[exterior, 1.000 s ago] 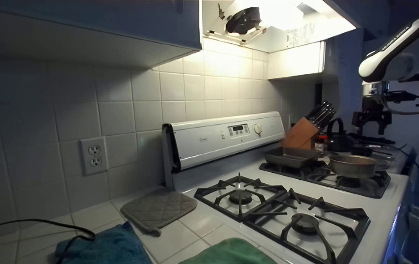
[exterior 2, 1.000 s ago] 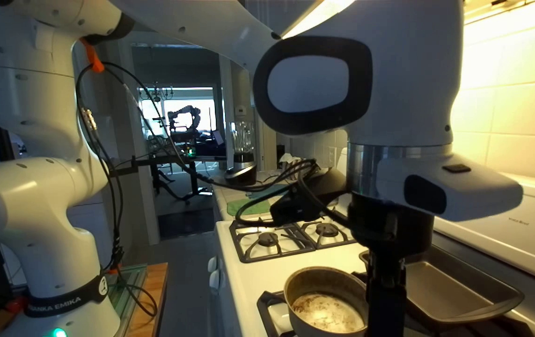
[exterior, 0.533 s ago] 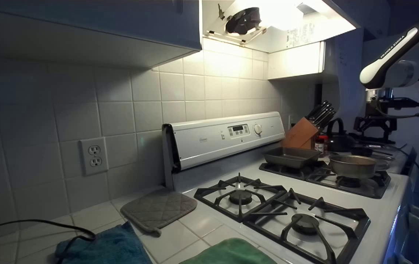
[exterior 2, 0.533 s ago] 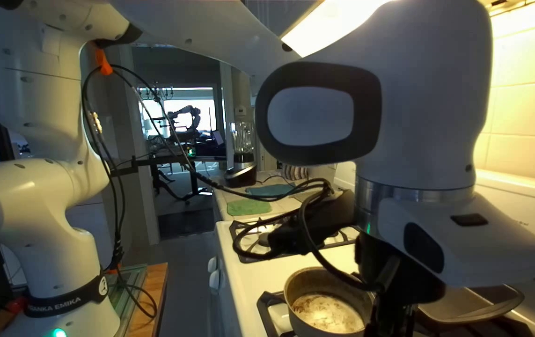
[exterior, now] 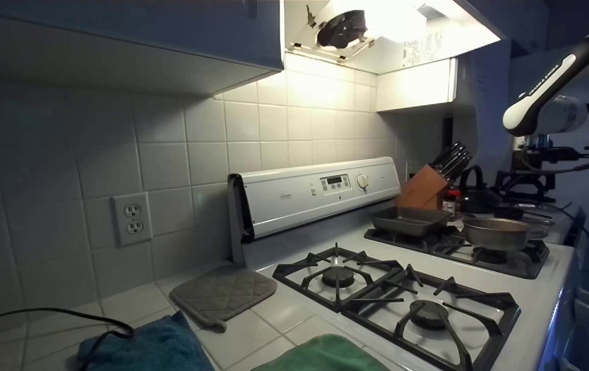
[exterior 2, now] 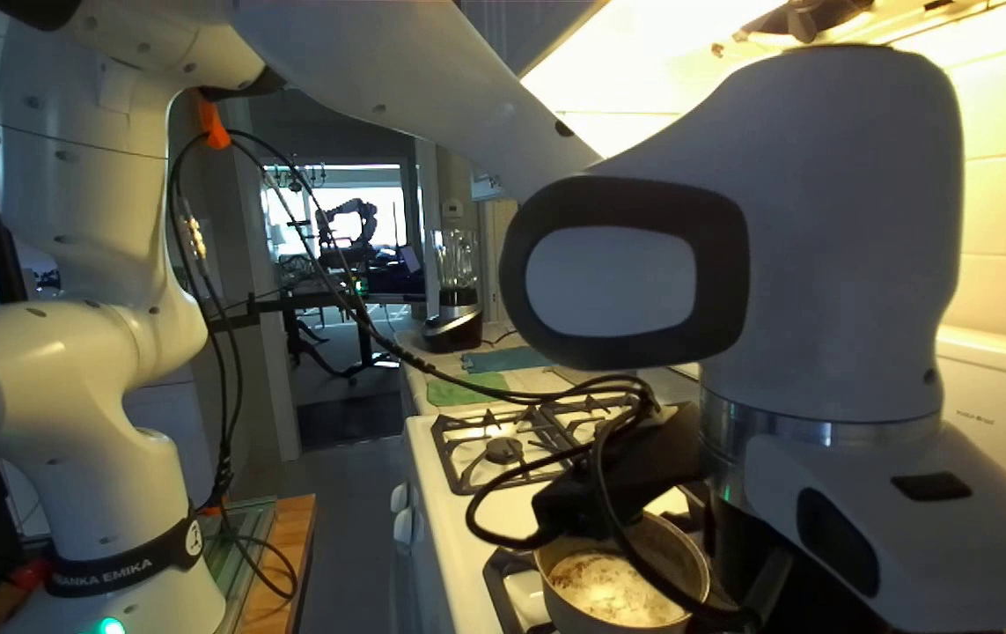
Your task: Put the lid on the pot
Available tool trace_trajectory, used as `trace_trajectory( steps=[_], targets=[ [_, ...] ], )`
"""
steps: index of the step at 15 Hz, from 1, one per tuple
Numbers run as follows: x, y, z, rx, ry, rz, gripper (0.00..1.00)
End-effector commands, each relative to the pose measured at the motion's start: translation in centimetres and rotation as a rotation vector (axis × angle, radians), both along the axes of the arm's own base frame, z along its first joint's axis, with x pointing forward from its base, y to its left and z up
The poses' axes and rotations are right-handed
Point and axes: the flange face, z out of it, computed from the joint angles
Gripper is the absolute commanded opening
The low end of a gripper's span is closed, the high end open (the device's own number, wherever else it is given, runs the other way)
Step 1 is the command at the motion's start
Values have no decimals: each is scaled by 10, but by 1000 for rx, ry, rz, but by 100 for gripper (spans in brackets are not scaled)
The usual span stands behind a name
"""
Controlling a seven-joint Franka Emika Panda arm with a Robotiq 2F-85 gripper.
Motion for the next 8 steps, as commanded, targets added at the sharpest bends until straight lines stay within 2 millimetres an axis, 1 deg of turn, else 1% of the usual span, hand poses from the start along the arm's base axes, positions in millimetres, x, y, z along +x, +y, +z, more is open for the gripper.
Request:
trace_trajectory(
  steps=[1, 8],
  targets=[
    [8, -13, -9, -31, -1, -27, 100],
    [9, -25, -25, -52, 18, -32, 100]
  ],
)
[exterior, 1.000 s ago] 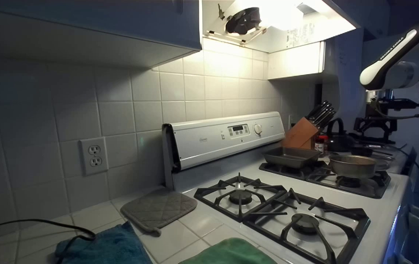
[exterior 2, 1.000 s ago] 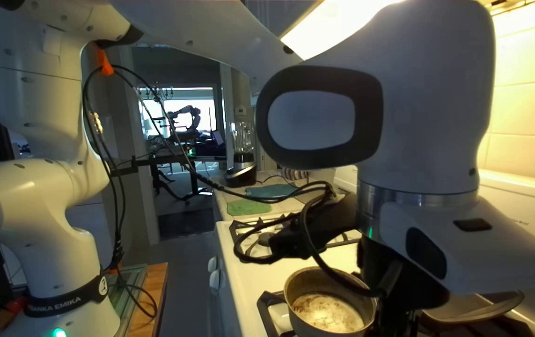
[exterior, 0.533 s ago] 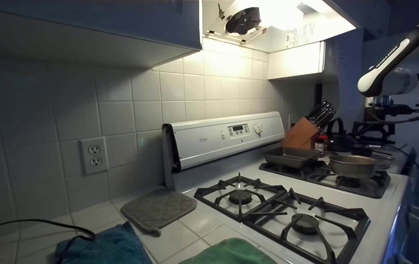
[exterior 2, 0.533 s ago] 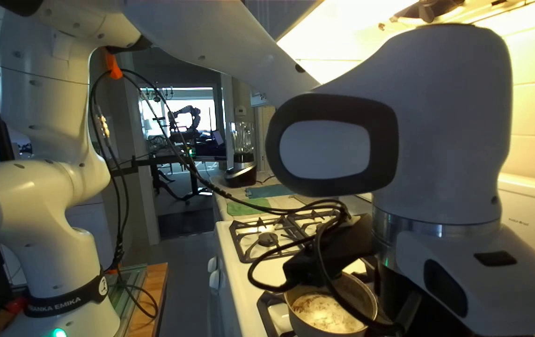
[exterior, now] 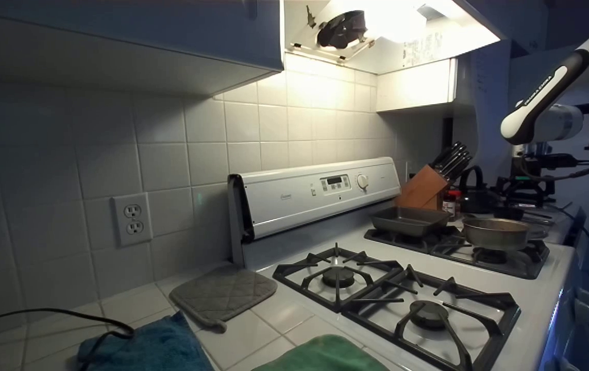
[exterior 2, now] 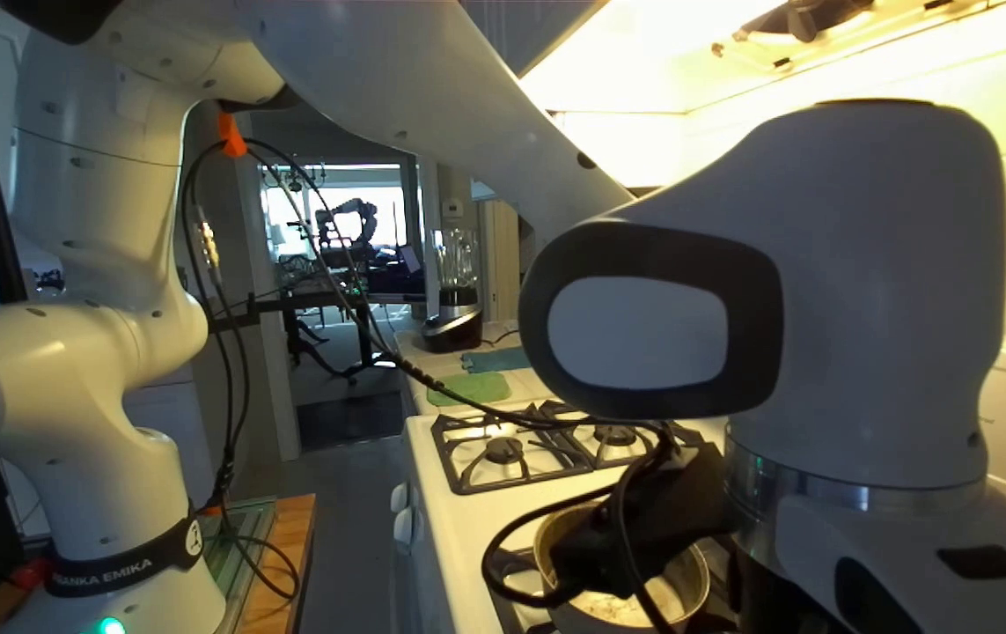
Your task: Put the lid on the pot
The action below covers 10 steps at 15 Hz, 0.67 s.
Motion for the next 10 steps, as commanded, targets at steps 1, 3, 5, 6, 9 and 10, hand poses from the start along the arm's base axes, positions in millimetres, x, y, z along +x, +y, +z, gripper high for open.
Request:
trace_trajectory(
  steps=[1, 3, 5, 6, 9, 10],
  targets=[
    [6, -11, -9, -28, 7, -18, 100],
    [6, -14, -14, -28, 18, -18, 100],
    [7, -16, -17, -28, 20, -24, 100],
    [7, -17, -18, -30, 20, -26, 100],
    [9, -19, -21, -37, 20, -28, 100],
    [10, -20, -21, -39, 20, -28, 100]
  ],
)
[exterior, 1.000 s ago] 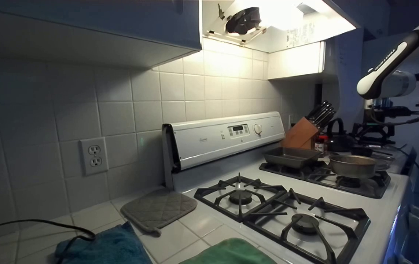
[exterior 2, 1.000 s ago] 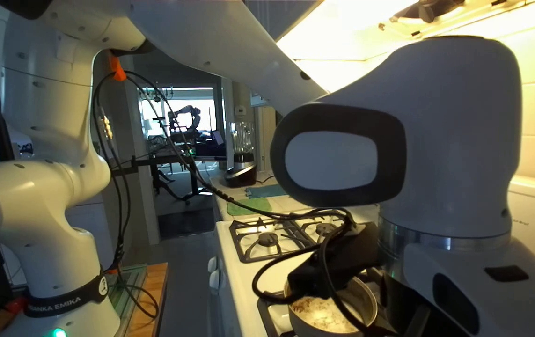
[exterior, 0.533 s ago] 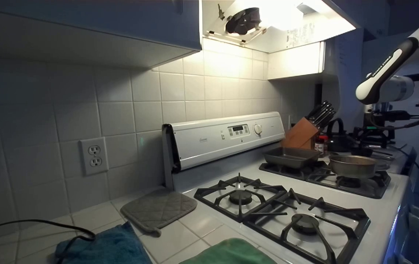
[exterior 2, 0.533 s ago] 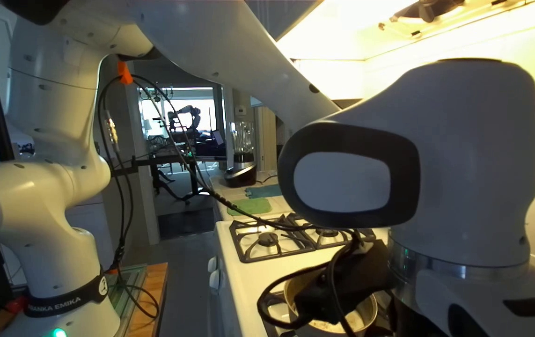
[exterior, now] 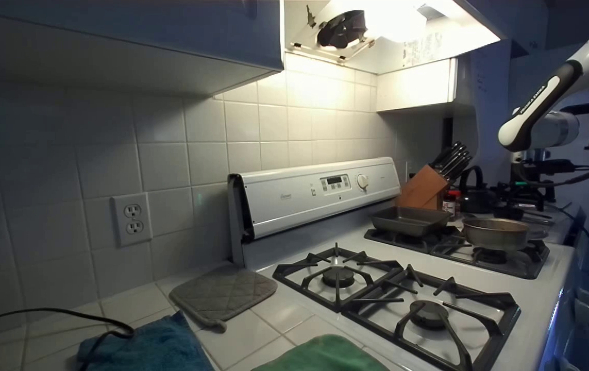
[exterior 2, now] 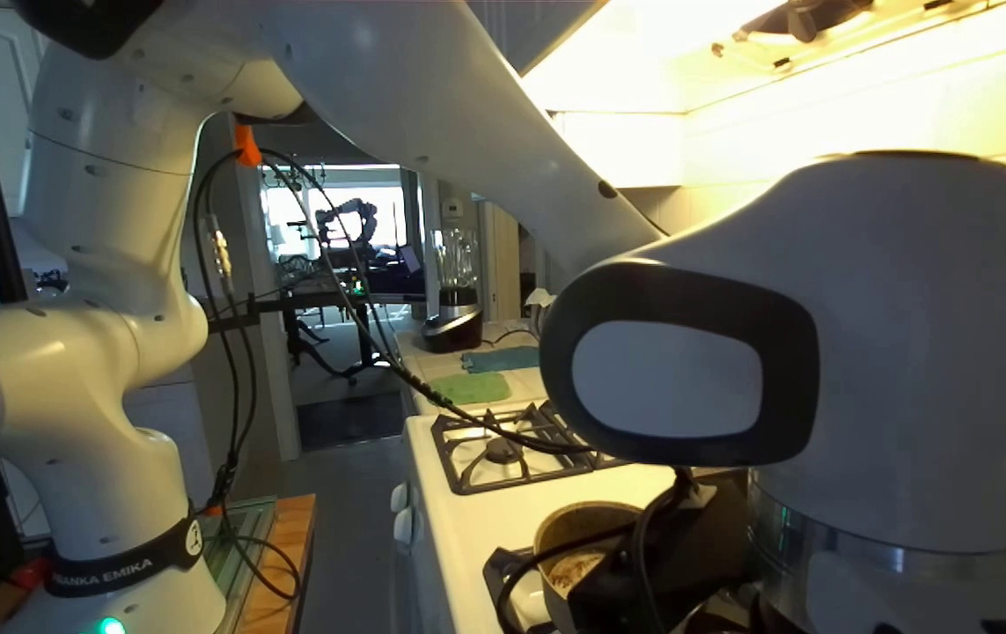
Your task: Put the lid on the pot
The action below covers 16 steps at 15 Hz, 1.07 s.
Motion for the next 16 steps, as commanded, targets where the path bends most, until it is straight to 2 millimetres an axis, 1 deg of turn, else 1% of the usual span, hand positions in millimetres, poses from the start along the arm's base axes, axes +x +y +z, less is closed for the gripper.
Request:
trace_trajectory(
  steps=[1, 3, 4, 5, 6, 7, 12, 13, 14, 15, 16],
  targets=[
    [7, -8, -3, -27, -6, -19, 100],
    [9, -8, -4, -30, -8, -17, 100],
    [9, -8, -4, -31, -9, -16, 75],
    [9, -8, -4, -32, -10, -15, 74],
    [10, -8, -4, -32, -11, -15, 68],
    [10, -9, -4, -32, -11, -16, 59],
    [11, -10, -3, -34, -12, -16, 24],
    [12, -10, -2, -36, -12, -16, 46],
    [12, -10, -2, -36, -11, -16, 62],
    [12, -10, -3, -36, -10, -16, 62],
    [12, -10, -3, -35, -10, -17, 68]
  ],
)
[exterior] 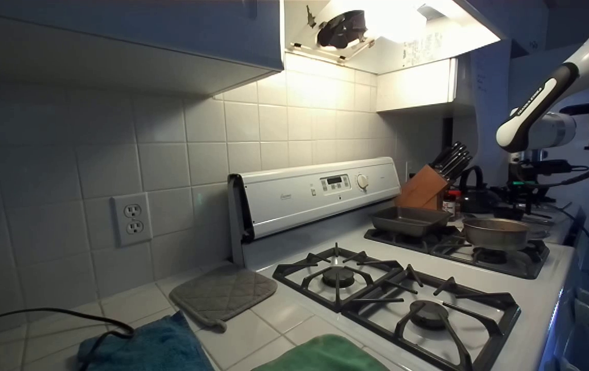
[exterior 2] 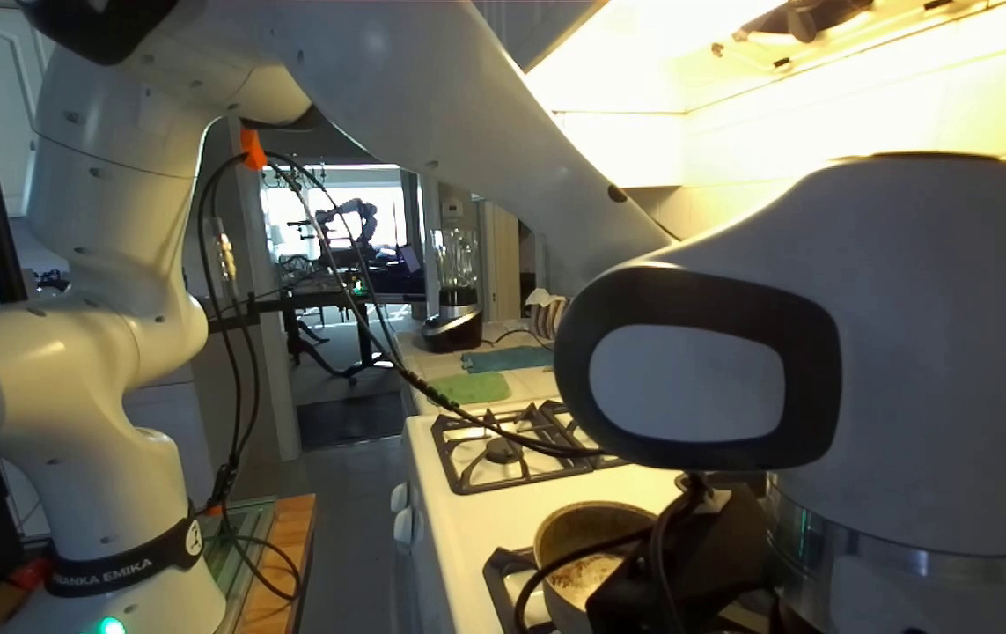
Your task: Put the lid on the pot
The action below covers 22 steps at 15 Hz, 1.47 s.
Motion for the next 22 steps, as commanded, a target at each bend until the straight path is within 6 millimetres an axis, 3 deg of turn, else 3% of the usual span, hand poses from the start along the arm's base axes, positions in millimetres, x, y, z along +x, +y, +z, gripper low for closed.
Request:
trace_trajectory(
  steps=[1, 4, 5, 7, 8, 15, 16, 17, 19, 22],
  targets=[
    [5, -6, -3, -20, -4, -21, 74],
    [6, -6, -3, -20, -3, -20, 94],
    [7, -7, -3, -20, -3, -20, 96],
    [8, -7, -3, -22, -1, -18, 62],
    [9, -7, -3, -21, -1, -17, 61],
    [12, -4, -5, -25, 6, -9, 11],
    [12, -4, -6, -25, 7, -9, 23],
    [13, -5, -5, -26, 6, -10, 49],
    [13, -5, -4, -26, 4, -10, 54],
    [14, -4, -6, -23, 6, -8, 73]
  ],
)
